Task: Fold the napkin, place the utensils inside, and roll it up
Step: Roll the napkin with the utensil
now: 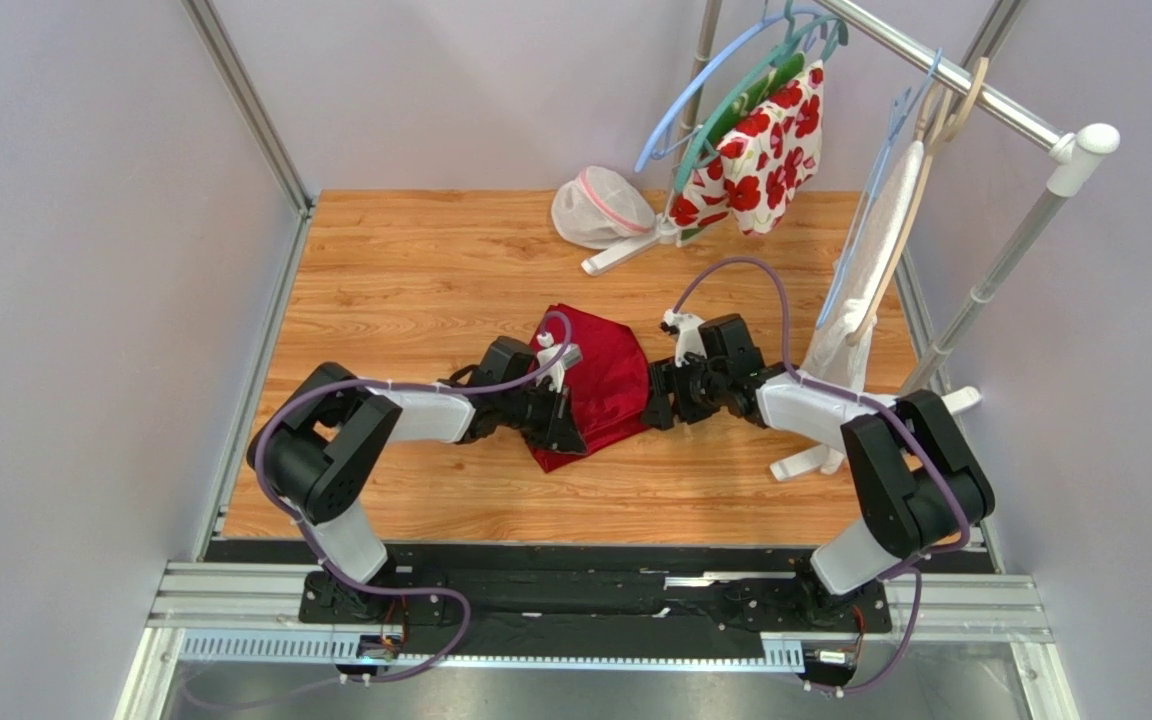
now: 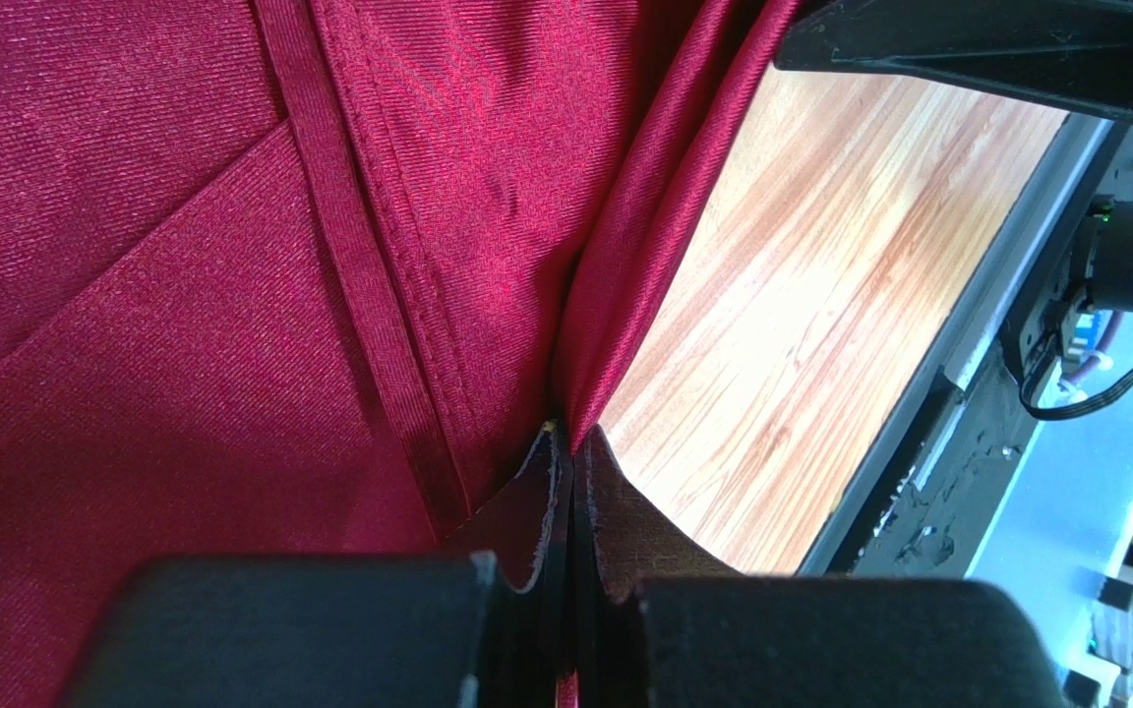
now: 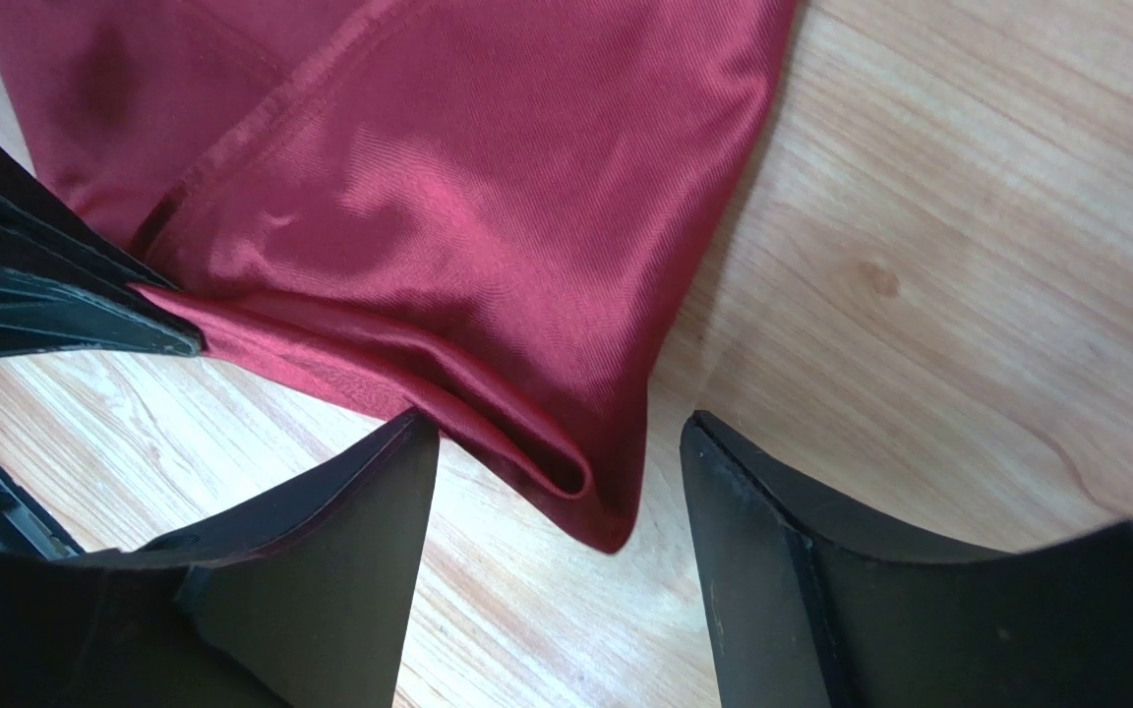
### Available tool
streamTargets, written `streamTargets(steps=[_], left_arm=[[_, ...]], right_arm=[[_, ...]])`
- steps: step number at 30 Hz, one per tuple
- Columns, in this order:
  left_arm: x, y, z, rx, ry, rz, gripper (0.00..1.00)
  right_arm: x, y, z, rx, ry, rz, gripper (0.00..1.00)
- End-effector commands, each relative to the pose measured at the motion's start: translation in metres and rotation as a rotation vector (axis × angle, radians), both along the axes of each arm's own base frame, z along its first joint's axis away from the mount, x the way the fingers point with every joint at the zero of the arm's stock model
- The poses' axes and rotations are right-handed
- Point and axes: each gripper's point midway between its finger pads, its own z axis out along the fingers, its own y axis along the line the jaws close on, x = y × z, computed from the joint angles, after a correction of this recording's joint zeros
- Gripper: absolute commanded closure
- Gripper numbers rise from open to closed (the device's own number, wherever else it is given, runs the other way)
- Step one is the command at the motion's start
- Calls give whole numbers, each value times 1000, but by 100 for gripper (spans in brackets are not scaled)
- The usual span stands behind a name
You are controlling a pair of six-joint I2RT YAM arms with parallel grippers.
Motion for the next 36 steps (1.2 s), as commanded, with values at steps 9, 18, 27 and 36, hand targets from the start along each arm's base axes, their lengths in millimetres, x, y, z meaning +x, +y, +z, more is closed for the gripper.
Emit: streamTargets(steps=[9, 18, 27, 36], left_arm=[[-28, 21, -34, 109, 139, -34, 100], [-27, 18, -29, 86, 138, -45, 100], [9, 19, 9, 108, -62, 26, 59], [18, 21, 60, 199, -412, 69, 51]], right_arm=[[33, 9, 2, 46, -27, -21, 42], [30, 3, -6, 10, 40, -22, 79], [17, -5, -7, -57, 189, -49, 100], [5, -15, -10, -131, 328, -132, 100]])
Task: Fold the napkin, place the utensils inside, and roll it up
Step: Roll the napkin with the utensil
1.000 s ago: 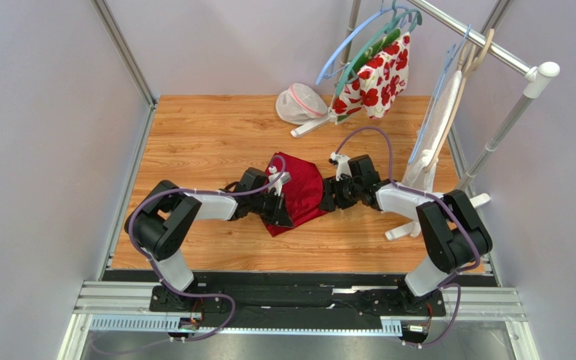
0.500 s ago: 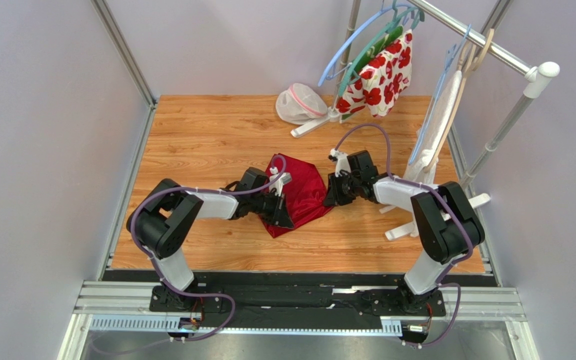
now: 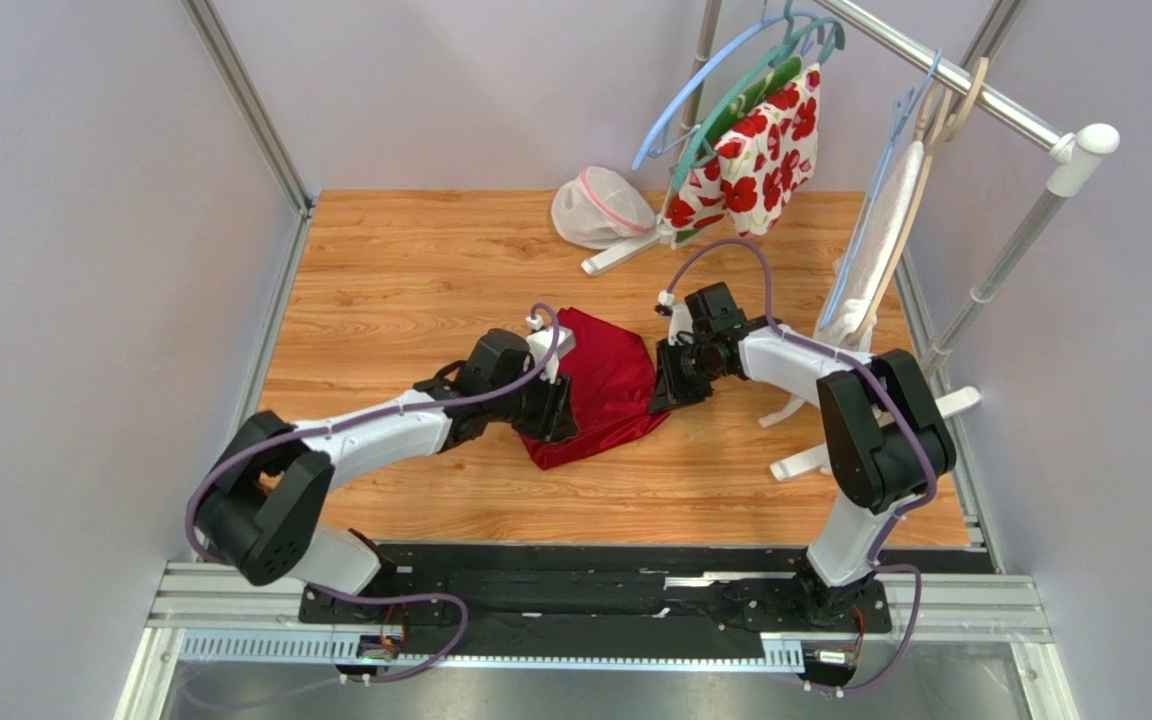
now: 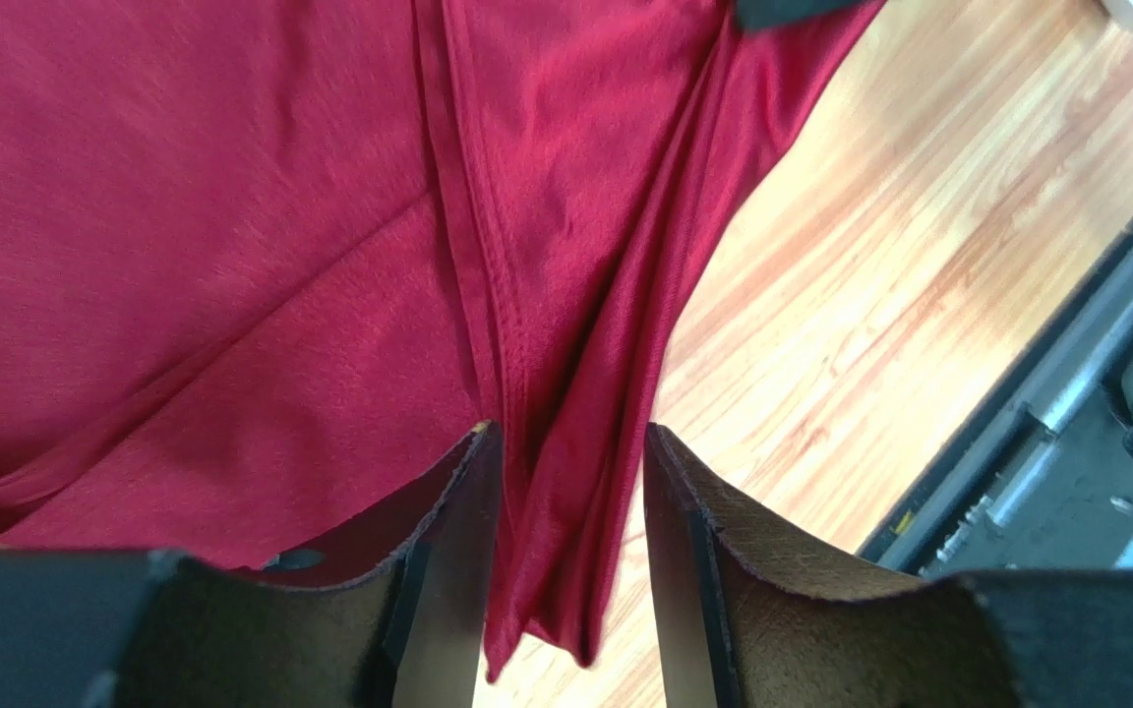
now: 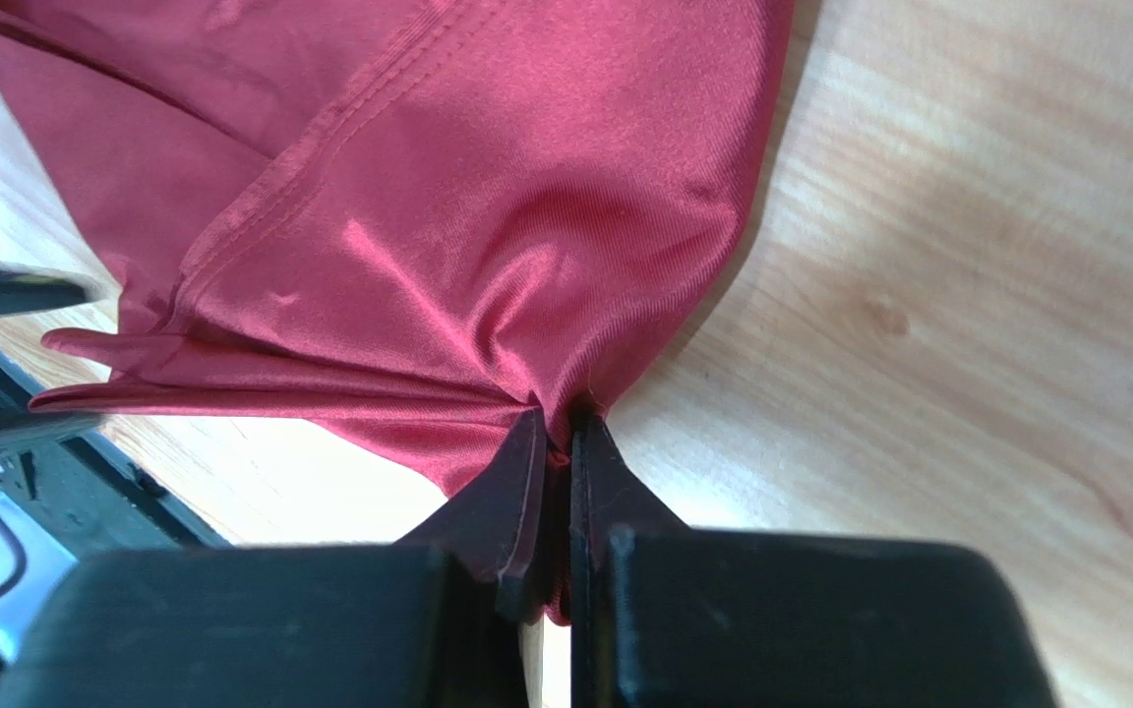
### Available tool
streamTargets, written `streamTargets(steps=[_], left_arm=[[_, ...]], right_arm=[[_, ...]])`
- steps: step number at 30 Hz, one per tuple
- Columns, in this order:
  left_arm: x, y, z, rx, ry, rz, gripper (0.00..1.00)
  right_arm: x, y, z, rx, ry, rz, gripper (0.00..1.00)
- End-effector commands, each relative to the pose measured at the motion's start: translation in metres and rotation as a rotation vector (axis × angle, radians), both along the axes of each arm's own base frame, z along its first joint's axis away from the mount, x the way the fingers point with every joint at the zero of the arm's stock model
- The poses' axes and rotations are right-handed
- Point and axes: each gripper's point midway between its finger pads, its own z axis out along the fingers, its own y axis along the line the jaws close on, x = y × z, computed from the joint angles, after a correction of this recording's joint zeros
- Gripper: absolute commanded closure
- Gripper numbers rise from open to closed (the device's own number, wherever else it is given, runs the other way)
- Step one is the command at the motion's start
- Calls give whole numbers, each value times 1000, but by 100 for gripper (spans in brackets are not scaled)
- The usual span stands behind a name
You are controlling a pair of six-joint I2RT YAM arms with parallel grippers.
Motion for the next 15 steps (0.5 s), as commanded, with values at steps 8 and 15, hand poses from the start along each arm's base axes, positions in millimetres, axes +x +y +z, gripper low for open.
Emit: streamTargets(steps=[8, 15], left_arm=[[-18, -37, 54, 61, -525, -104, 49], [-34, -73, 47, 61, -678, -220, 48]], right_arm=[[-21, -25, -19, -176, 216, -77, 100], [-36, -20, -25, -171, 365, -53, 100]])
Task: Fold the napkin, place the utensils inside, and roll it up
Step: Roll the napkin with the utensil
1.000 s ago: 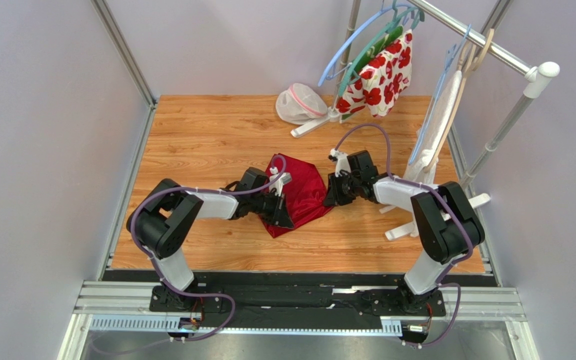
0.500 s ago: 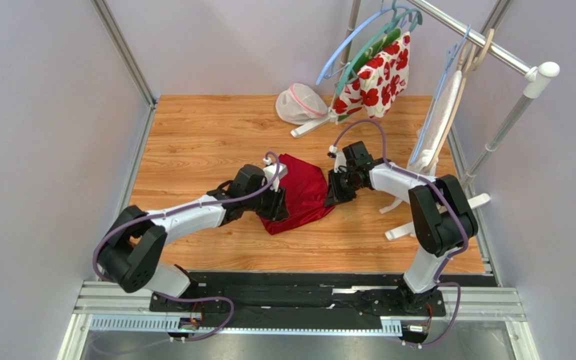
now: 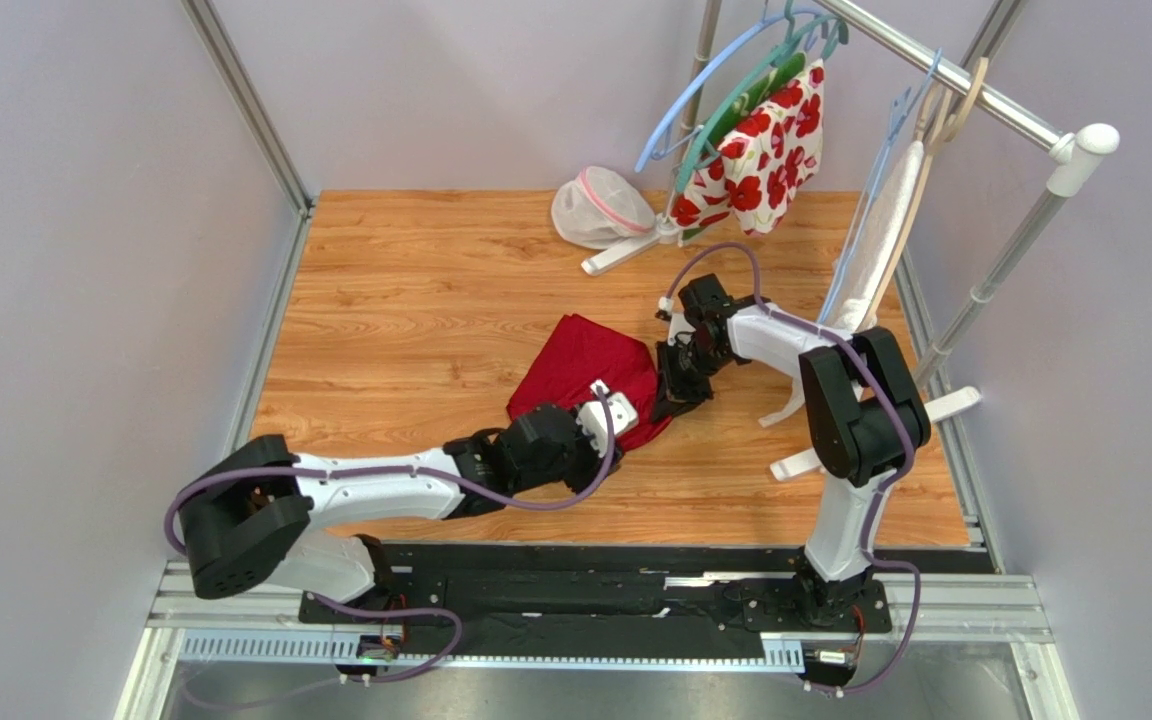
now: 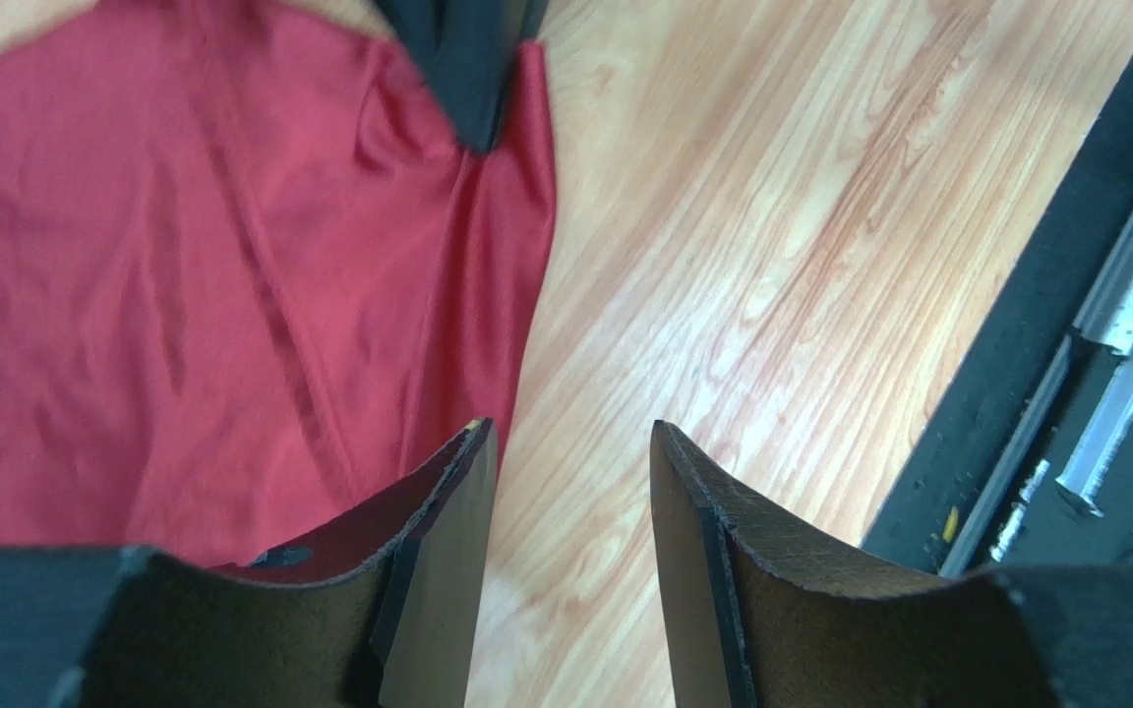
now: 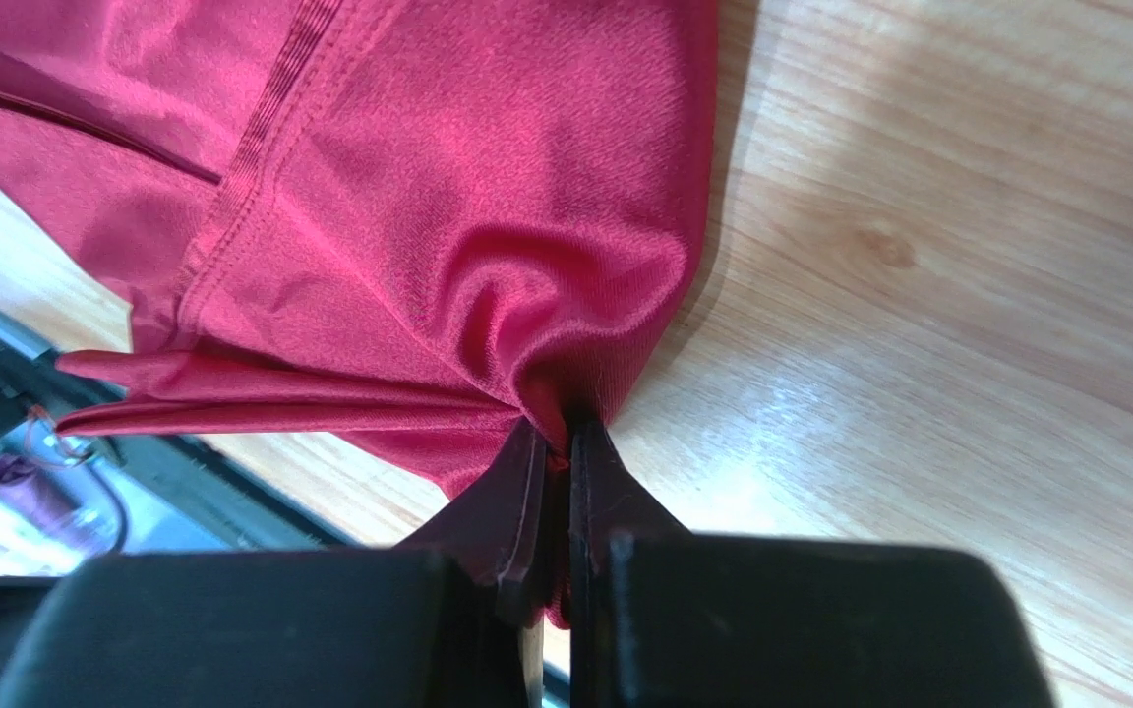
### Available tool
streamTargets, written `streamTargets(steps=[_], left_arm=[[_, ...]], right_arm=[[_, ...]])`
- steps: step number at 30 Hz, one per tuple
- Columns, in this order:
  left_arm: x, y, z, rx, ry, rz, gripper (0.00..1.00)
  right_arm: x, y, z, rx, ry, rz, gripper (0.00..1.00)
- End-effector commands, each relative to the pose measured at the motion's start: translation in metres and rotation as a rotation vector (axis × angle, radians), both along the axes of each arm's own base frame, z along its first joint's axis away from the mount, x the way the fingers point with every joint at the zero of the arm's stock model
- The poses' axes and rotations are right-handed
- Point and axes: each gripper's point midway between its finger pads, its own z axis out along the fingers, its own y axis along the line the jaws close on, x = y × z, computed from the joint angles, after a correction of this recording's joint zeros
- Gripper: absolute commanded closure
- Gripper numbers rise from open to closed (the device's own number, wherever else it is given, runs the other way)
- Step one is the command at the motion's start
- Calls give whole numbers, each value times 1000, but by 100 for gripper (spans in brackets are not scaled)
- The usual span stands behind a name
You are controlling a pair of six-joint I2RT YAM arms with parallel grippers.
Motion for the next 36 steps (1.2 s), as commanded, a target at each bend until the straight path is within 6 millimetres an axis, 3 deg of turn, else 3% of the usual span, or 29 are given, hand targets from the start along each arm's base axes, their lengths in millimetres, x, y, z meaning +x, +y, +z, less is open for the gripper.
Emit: streamTargets(steps=[1, 7, 18, 29, 35, 36], left_arm=[[17, -21, 9, -7, -179, -22, 48], [22, -36, -21, 110, -229, -50, 47], [37, -31, -32, 198, -312, 22, 46], [12, -34, -44, 158, -199, -49, 46], [5, -28, -34, 91, -154, -15, 46], [5, -28, -33, 85, -155, -15, 41]], right_arm=[[-23, -15, -20, -99, 152, 19, 100], [-28, -17, -16, -122, 234, 58, 100], [-36, -23, -15, -137, 315, 71, 100], [-29, -19, -11, -122, 335, 66, 100], [-29, -19, -14, -127, 339, 63, 100], [-29, -19, -13, -124, 336, 64, 100]])
